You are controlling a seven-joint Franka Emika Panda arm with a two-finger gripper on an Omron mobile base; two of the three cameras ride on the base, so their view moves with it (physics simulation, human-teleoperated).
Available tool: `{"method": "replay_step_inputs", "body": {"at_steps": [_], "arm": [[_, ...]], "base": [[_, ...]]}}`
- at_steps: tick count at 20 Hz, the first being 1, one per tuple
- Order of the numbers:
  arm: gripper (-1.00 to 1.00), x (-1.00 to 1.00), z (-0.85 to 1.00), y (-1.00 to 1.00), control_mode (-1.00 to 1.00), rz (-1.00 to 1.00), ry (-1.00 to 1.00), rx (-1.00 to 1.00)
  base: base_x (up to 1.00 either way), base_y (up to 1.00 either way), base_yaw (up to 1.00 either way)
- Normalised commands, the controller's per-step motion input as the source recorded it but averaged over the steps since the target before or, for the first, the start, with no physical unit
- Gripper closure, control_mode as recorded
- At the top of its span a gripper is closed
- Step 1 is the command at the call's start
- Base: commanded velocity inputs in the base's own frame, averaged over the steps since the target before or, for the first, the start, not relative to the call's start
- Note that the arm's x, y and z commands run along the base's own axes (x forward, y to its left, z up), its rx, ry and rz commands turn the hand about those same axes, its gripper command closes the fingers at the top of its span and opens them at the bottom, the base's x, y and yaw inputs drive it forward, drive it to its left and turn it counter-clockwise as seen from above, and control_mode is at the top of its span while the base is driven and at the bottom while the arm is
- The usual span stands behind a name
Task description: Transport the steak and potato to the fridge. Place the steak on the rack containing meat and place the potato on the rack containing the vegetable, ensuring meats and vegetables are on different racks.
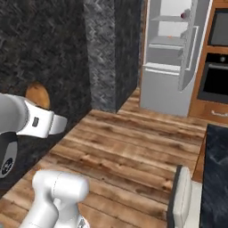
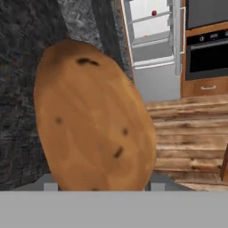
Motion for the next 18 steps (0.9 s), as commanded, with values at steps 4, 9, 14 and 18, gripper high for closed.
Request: {"method": "replay_step_inputs", "body": {"at_steps": [4, 9, 14, 18], "arm": [[1.00, 0.00, 0.00, 0.00, 1.00, 0.00, 0.00, 0.00], [1.00, 0.00, 0.00, 0.00, 1.00, 0.00, 0.00, 0.00], [1.00, 0.00, 0.00, 0.00, 1.00, 0.00, 0.00, 0.00], [1.00, 0.00, 0.00, 0.00, 1.00, 0.00, 0.00, 0.00]], "base": [[0.99, 0.28, -0.51], [1.00, 0.66, -0.46], [1.00, 0.98, -0.43], [0.98, 0.74, -0.19]]}}
